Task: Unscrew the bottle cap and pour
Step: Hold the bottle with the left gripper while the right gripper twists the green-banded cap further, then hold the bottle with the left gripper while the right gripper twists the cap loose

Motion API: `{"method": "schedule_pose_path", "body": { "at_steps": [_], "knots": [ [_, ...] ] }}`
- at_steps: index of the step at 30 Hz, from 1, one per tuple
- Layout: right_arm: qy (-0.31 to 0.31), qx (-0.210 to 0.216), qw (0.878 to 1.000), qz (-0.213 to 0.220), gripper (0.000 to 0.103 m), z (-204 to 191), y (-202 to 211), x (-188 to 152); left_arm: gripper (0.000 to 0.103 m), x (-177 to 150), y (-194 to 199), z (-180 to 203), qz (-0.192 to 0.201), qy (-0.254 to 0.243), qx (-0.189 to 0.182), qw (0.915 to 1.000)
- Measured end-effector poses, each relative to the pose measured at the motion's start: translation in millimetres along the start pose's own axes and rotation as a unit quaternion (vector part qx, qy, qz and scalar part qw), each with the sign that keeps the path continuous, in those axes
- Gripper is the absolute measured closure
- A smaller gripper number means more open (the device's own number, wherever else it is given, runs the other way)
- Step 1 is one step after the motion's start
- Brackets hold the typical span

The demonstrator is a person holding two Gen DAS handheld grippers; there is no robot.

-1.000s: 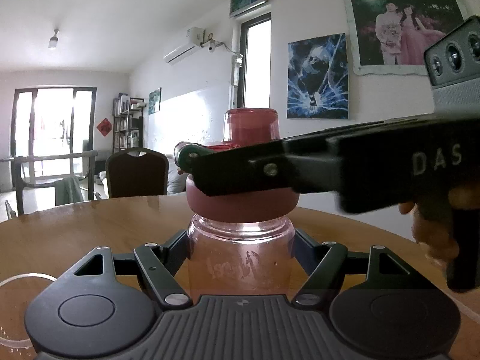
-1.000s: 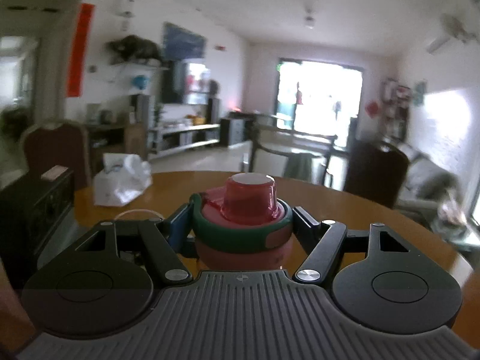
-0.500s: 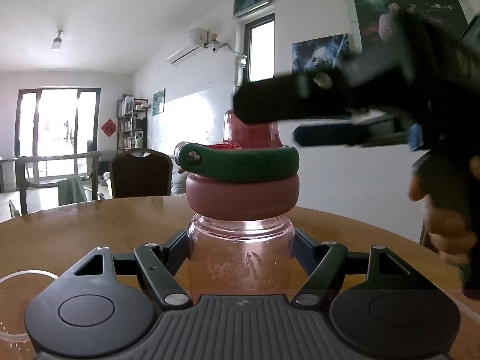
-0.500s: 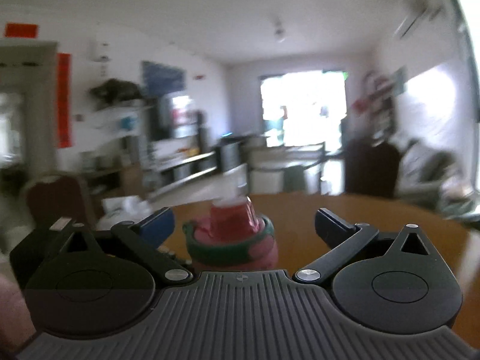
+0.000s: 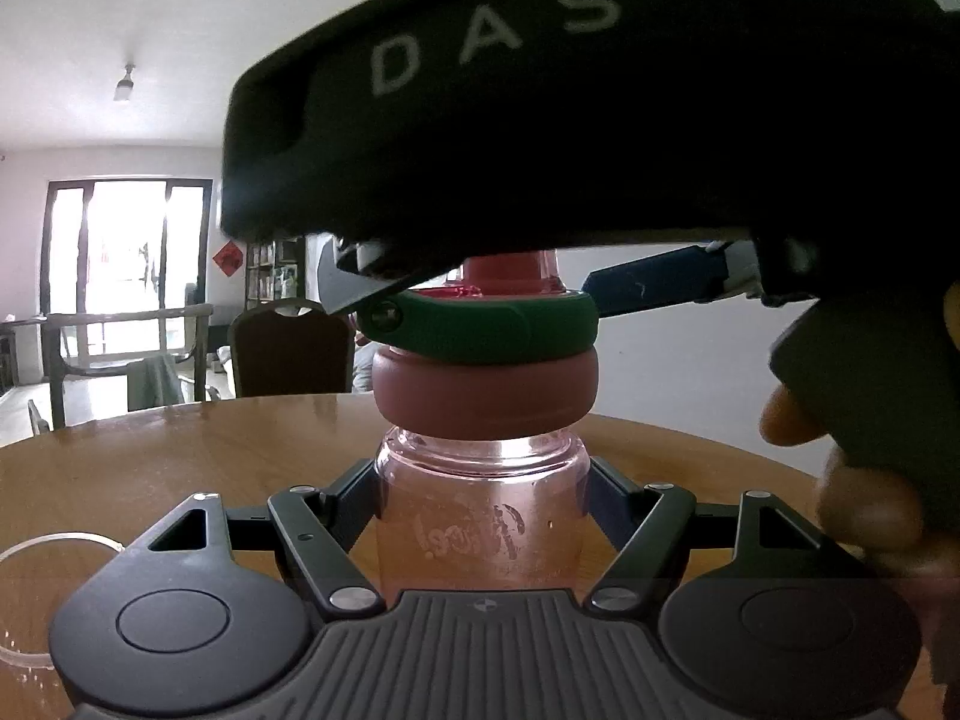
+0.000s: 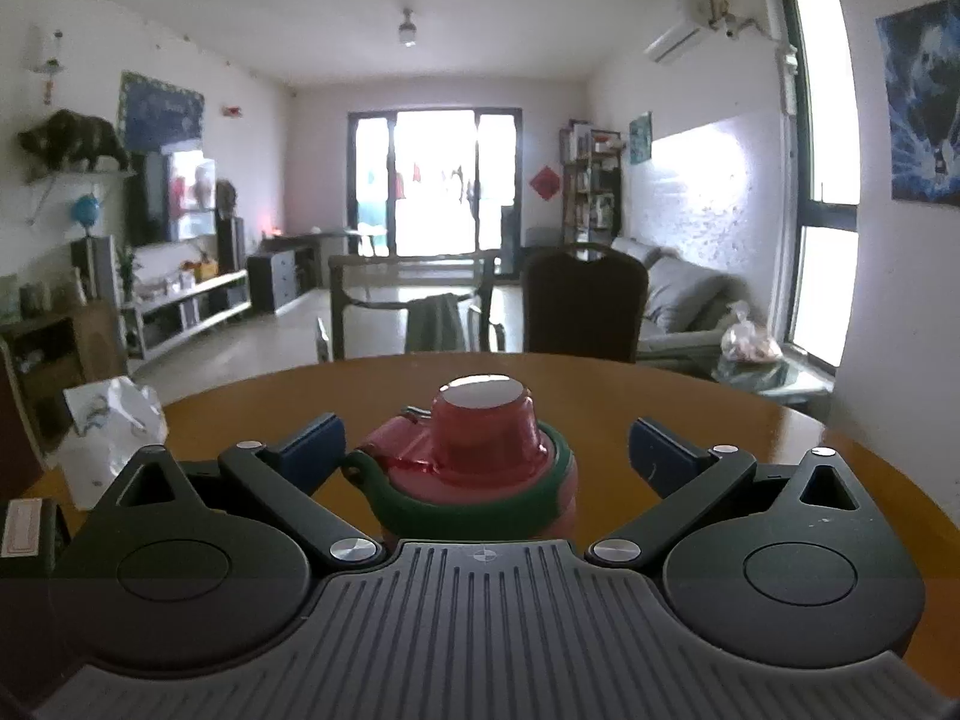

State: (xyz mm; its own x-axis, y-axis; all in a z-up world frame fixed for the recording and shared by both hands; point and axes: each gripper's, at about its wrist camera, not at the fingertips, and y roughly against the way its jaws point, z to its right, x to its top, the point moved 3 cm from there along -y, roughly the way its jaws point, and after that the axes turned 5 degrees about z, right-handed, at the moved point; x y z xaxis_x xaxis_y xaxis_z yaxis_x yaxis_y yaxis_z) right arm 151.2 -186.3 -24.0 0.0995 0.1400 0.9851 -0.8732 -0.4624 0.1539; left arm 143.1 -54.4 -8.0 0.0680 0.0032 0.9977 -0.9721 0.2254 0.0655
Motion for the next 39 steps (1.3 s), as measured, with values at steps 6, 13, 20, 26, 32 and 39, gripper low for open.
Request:
{"method": "schedule_pose_path", "body": {
  "at_steps": [6, 13, 20, 26, 32, 39],
  "knots": [
    [-0.004, 0.010, 1.000, -0.008, 0.009, 5, 7, -2, 0.031, 2, 11, 8, 0.000, 0.000, -0.002, 1.0000],
    [-0.022, 0.002, 1.000, 0.006, 0.006, 23, 30, -5, 0.031, 5, 25, 22, 0.001, 0.000, 0.003, 1.0000],
    [-0.055, 0.034, 0.998, -0.012, 0.004, 10, 13, -7, 0.031, 8, 42, 41, 0.004, -0.006, 0.006, 1.0000],
    [-0.062, 0.022, 0.998, -0.018, 0.004, 2, -2, -3, 0.032, 9, 57, 59, 0.004, -0.024, 0.014, 0.9996],
    [-0.038, 0.011, 0.999, -0.021, 0.013, -1, -14, -7, 0.032, 11, 71, 70, 0.001, -0.012, 0.010, 0.9999],
    [-0.008, 0.004, 1.000, -0.023, 0.013, 5, 0, -19, 0.032, 14, 87, 81, -0.001, -0.001, 0.005, 1.0000]
  ]
}}
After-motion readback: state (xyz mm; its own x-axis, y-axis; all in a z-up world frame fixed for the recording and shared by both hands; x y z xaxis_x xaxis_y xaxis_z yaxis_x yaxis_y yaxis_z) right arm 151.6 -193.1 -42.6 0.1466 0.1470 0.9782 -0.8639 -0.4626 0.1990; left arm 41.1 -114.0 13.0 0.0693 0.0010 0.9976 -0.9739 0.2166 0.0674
